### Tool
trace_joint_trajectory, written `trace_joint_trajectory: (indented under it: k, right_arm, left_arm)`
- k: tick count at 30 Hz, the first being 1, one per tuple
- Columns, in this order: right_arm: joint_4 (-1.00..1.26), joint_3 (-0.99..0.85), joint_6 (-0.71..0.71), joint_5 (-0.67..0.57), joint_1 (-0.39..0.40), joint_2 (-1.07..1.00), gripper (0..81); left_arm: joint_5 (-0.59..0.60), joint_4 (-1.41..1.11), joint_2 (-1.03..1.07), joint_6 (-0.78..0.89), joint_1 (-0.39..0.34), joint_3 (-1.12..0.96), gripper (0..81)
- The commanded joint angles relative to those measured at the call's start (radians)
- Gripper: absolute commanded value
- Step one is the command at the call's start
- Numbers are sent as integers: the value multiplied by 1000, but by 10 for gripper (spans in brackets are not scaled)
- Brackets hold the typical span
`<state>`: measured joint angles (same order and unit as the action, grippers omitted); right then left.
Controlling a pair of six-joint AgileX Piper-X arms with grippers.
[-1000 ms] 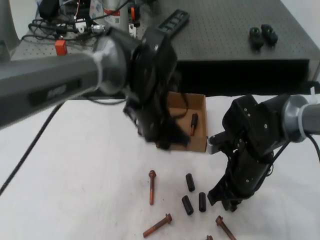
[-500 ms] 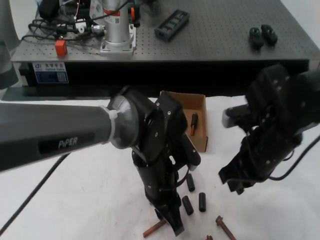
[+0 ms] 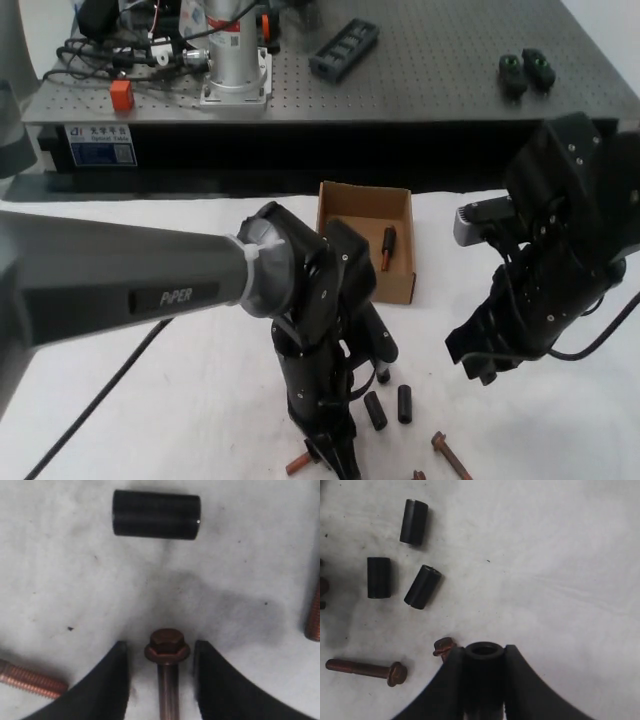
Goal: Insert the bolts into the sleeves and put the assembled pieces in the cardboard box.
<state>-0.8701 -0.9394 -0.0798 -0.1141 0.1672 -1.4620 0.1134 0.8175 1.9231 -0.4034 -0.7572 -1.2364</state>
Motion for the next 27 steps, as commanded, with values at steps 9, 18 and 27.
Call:
trace_joint_trajectory:
  k: [9,18,27]
  right_arm:
    - [-12,-3,-2,-48,-4,60,29]
    - [131,236,71,-309,-43,330,29]
    - [646,465,393,-510,136,451,29]
  left_arm:
    - [-11,14,19,122,1,4,6]
    - [207,-452,-249,536,42,85,6]
    - [498,-1123,-376,1006,64,329,6]
